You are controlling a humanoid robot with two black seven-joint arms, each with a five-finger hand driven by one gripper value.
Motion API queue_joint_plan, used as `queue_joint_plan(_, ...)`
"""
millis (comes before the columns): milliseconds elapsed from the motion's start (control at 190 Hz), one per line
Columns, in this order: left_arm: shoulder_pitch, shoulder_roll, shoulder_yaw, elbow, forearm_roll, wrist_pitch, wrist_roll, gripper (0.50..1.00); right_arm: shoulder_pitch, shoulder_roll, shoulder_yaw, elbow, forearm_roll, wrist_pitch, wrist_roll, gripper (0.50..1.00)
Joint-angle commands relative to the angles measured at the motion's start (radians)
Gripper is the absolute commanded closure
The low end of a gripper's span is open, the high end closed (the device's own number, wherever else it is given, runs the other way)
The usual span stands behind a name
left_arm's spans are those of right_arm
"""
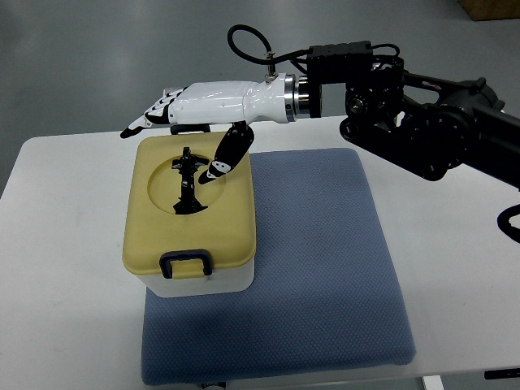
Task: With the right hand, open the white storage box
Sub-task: 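Lower the right hand and close its fingers on the black lid handle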
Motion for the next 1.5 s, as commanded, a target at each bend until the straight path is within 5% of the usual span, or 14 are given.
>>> queue_joint_plan(0,0.0,0.0,0.0,0.0,0.0,0.0,0.0,0.5,0.014,0.003,-0.046,-0.012,-0.003,-0.034,0.015,0.591)
queue_joint_plan(1140,0.0,0.0,0.0,0.0,0.0,0.0,0.0,0.5,0.044,0.105,-0.145,-0.124,-0.032,-0.155,0.017,0.636)
queue_joint_plan(1355,0.0,0.0,0.0,0.0,0.0,0.0,0.0,0.5,0.044,0.117,-0.188,-0.158,-0.032,-0.192,0.017,0.709)
queue_joint_plan(1497,0.0,0.0,0.0,0.0,0.0,0.0,0.0,0.5,0.044,0.124,-0.19,-0.185,-0.034,-0.2,0.017,0.82)
